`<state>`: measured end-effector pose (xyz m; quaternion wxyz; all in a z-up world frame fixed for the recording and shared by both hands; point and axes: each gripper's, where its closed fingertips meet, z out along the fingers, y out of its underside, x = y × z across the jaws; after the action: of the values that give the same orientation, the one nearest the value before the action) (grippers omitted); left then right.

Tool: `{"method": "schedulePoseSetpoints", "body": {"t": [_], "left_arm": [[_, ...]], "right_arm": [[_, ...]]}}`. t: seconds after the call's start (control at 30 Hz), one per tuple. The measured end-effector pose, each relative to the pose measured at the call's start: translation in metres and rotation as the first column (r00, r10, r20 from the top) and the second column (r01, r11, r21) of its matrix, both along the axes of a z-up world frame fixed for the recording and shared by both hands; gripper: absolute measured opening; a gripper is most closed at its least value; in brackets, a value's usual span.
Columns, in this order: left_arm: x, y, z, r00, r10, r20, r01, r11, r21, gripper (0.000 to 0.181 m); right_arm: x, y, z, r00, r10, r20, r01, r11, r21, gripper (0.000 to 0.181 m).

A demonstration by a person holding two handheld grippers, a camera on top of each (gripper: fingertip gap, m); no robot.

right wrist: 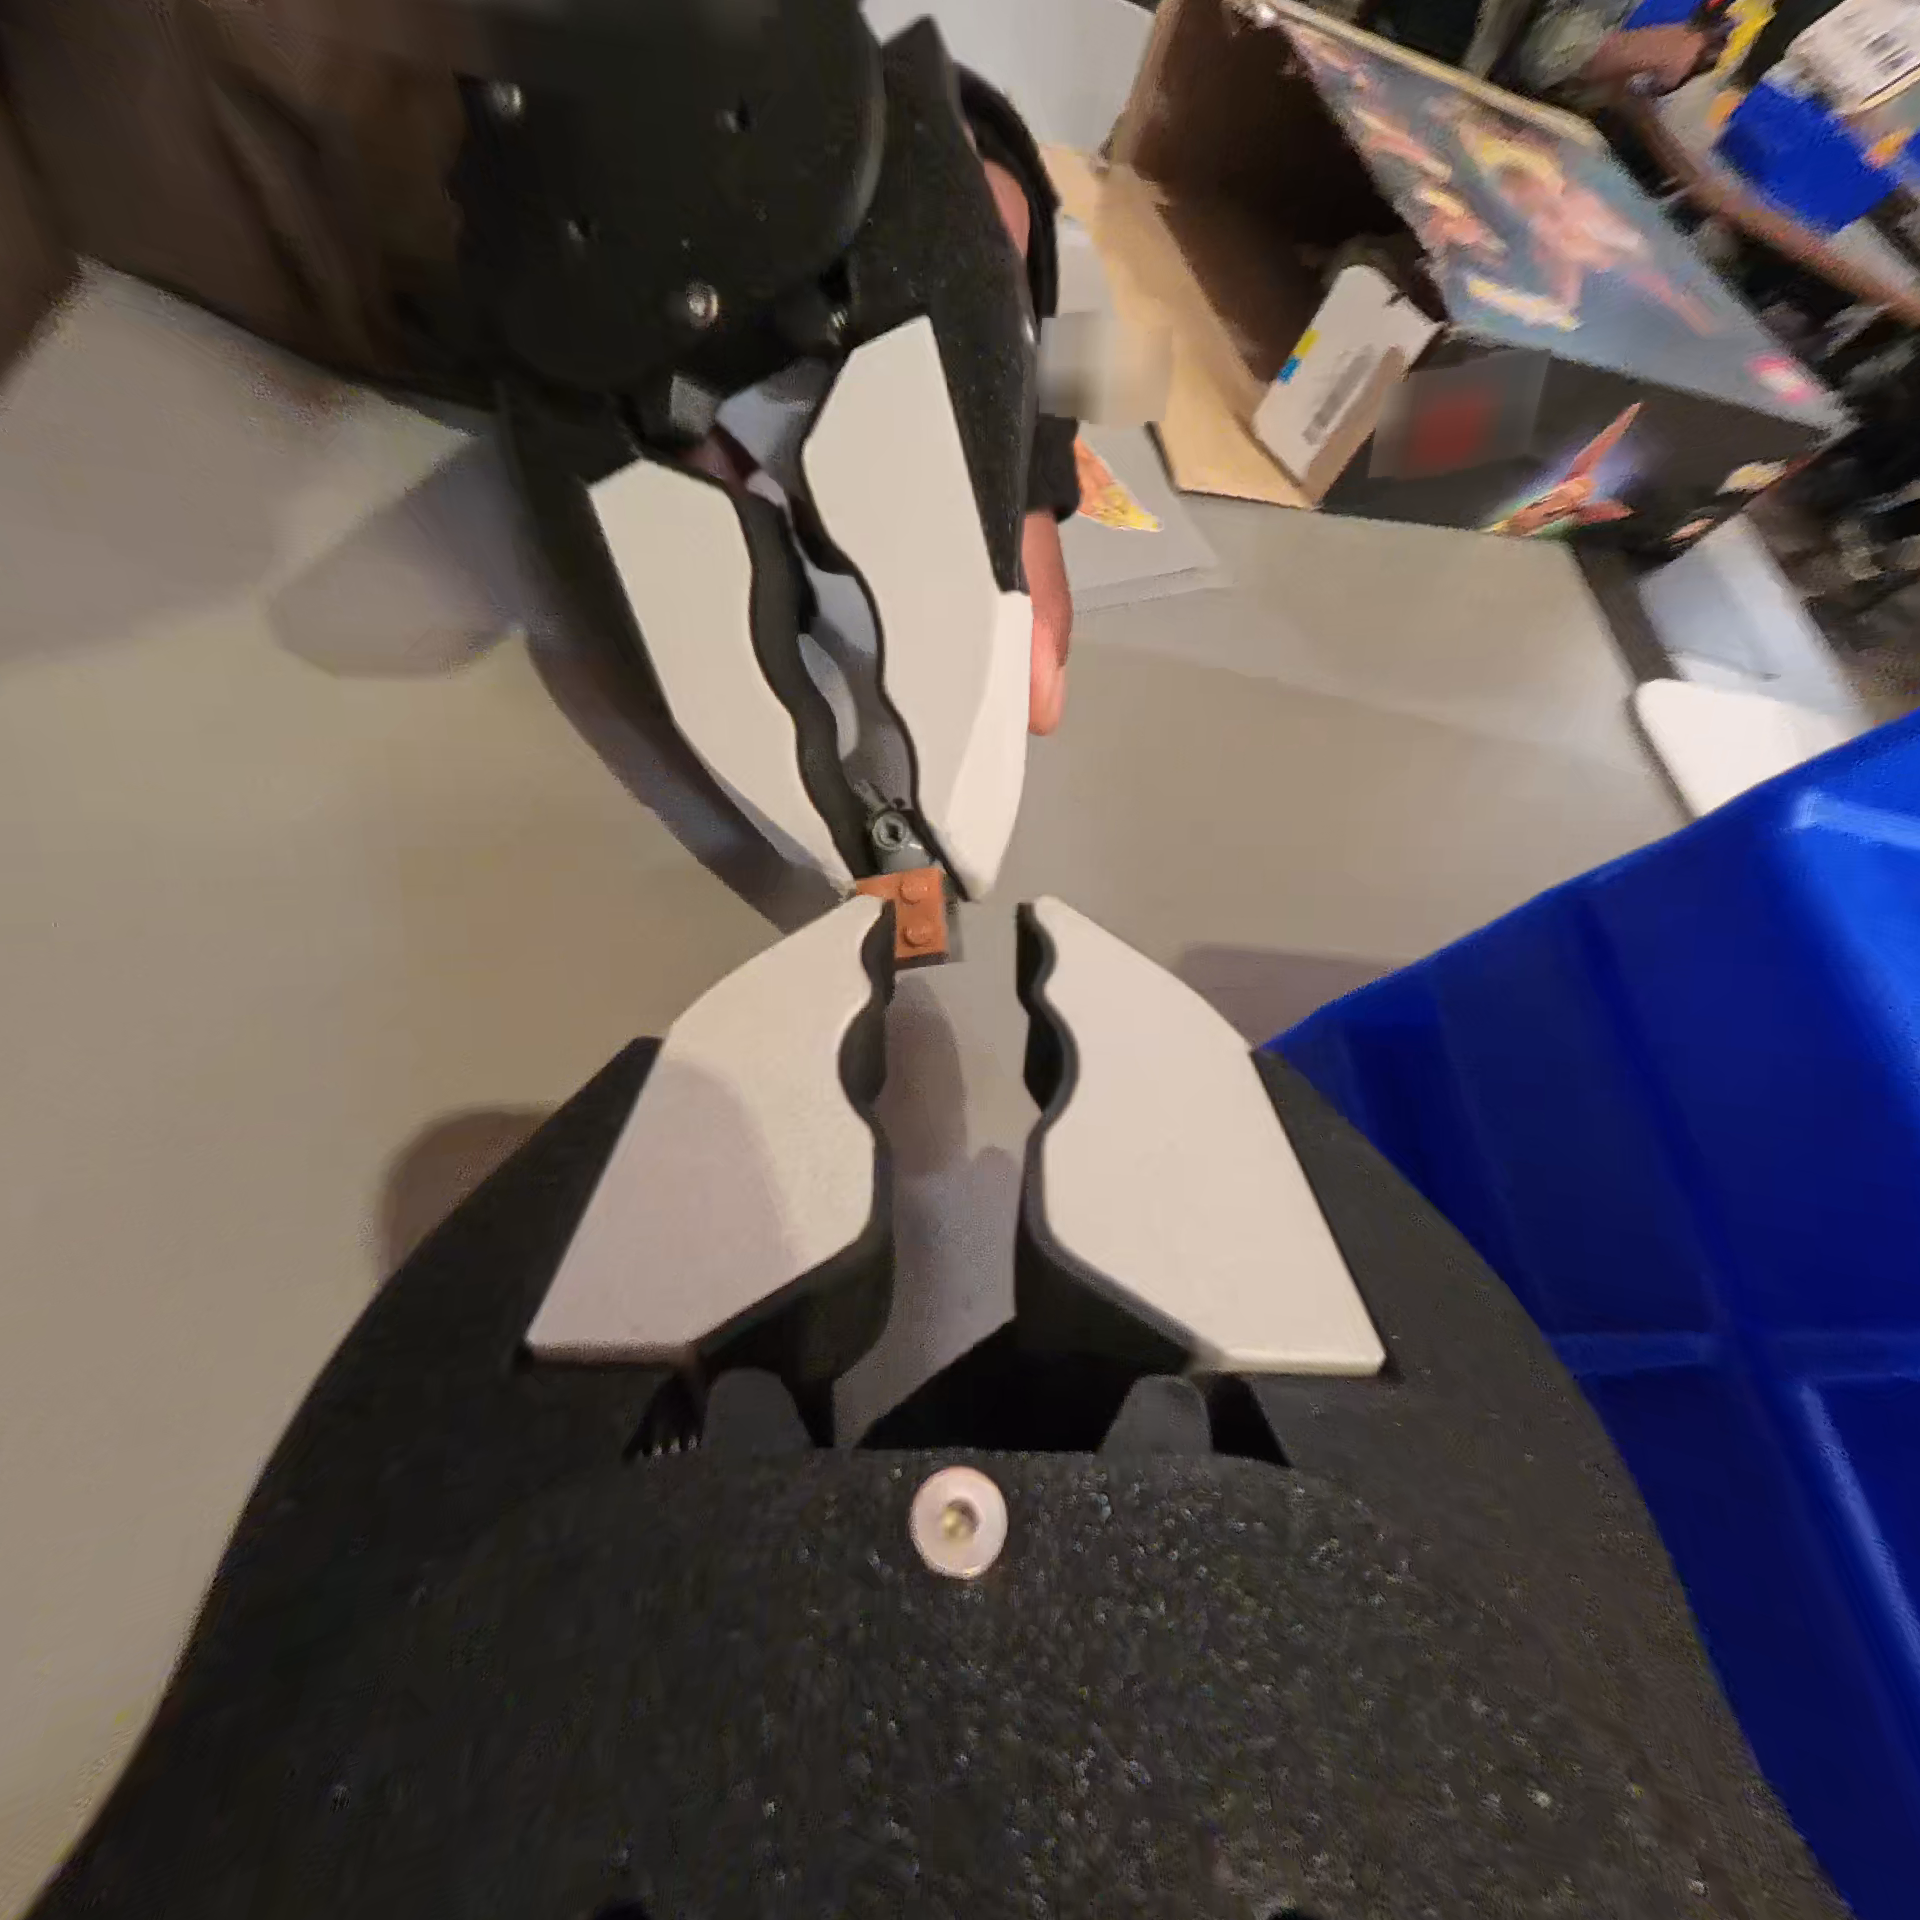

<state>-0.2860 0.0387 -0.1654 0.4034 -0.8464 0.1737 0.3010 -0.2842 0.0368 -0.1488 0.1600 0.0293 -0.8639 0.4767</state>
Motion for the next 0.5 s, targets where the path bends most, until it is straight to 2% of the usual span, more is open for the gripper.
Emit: {"method": "schedulePoseSetpoints", "body": {"t": [0.1, 0.2, 0.4, 0.5], "left_arm": [[-0.006, -0.002, 0.0, 0.998, 0.055, 0.032, -0.055, 0.998, -0.003, 0.016], [-0.011, -0.003, -0.002, 0.996, 0.091, -0.013, -0.092, 0.995, -0.03, 0.016], [-0.017, -0.003, 0.004, 0.986, 0.139, -0.093, -0.143, 0.989, -0.035, 0.016], [-0.014, -0.001, 0.007, 0.984, 0.134, -0.116, -0.139, 0.99, -0.037, 0.016]], "right_arm": [[-0.007, 0.003, 0.001, 0.991, -0.033, -0.133, 0.042, 0.997, 0.063, 0.027], [-0.011, 0.004, -0.002, 0.969, -0.045, -0.243, 0.084, 0.985, 0.15, 0.028], [-0.016, 0.007, -0.018, 0.935, -0.034, -0.354, 0.149, 0.941, 0.304, 0.032], [-0.021, 0.005, -0.018, 0.917, -0.059, -0.395, 0.193, 0.931, 0.31, 0.033]]}}
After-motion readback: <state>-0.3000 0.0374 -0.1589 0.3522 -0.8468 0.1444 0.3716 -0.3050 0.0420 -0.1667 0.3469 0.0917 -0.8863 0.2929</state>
